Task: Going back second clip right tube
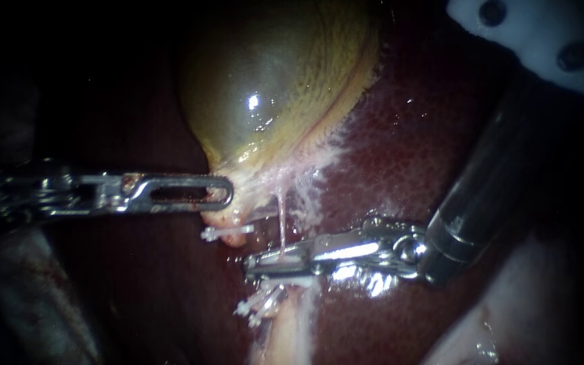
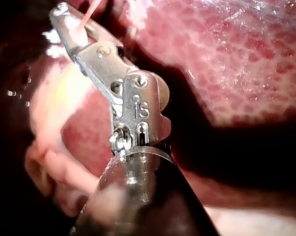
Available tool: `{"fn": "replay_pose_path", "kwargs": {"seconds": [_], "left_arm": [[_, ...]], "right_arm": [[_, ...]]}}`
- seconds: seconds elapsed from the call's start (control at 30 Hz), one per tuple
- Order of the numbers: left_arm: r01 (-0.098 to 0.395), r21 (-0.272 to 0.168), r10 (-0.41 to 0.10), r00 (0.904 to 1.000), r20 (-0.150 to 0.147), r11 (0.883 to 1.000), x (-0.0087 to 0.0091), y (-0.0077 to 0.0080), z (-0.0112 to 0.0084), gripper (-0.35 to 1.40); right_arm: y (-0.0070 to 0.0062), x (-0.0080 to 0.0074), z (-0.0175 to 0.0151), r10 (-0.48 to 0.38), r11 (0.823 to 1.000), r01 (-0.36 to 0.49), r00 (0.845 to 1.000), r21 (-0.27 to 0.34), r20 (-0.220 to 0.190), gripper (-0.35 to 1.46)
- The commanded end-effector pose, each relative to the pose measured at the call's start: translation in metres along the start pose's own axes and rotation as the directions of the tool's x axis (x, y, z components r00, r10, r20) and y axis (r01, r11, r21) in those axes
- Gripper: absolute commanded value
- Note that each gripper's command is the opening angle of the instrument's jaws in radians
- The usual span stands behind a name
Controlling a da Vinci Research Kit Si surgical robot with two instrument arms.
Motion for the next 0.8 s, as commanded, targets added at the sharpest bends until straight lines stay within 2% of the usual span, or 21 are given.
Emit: {"fn": "replay_pose_path", "kwargs": {"seconds": [0.03,0.43,0.6,0.8], "left_arm": [[0.0,0.0,0.0,1.0,0.0,1.0,0.0,0.0,0.0,-0.35],[0.0,0.0,0.0,1.0,0.0,1.0,0.0,0.0,0.0,-0.35],[0.0,0.0,0.0,1.0,0.0,1.0,0.0,0.0,0.0,-0.35],[0.0,0.0,0.0,1.0,0.0,1.0,0.0,0.0001,0.0,-0.35]], "right_arm": [[0.0,0.0,0.0,0.0,1.0,0.0,1.0,0.0,0.0,-0.35],[0.0,0.0,0.0,0.0,1.0,0.0,1.0,0.0,0.0,-0.34],[0.0,0.0,0.0,0.0,1.0,0.0,1.0,0.003,0.002,0.03],[0.0001,0.0001,0.0,-0.011,1.0,0.011,1.0,0.003,0.002,0.3]]}}
